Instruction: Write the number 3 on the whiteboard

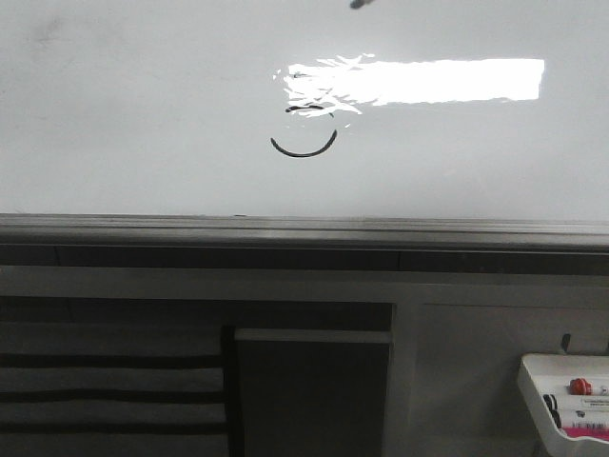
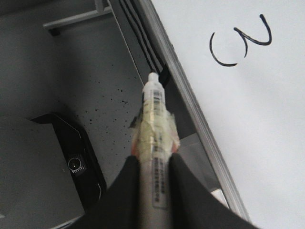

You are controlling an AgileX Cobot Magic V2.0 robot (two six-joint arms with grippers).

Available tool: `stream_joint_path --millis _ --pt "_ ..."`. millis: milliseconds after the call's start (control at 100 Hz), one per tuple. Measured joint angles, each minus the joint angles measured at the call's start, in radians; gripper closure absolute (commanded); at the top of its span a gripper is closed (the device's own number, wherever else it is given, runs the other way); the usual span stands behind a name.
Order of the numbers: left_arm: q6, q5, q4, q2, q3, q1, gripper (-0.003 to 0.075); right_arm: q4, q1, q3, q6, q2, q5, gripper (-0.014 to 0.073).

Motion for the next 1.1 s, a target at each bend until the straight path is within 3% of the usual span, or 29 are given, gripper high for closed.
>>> stream_joint_path --millis 320,580,920,1100 --pt "0.000 -0.015 -0.011 0.000 0.000 0.000 0.0608 0.114 0.070 0.004 -0.247 0.097 -0.112 0.0655" --pt "0.000 -0.026 -0.017 0.035 0.000 0.000 0.0608 0.132 0.159 0.005 -0.305 0.194 -0.236 0.0655" --pt "0.218 -0.028 -0.004 0.100 0.000 -0.097 0.0608 0.132 0.166 0.005 -0.398 0.226 -0.284 0.0655" --pt "0.248 -0.055 0.003 0.156 0.000 -0.133 0.0608 0.132 0.169 0.005 -0.422 0.226 -0.285 0.0655"
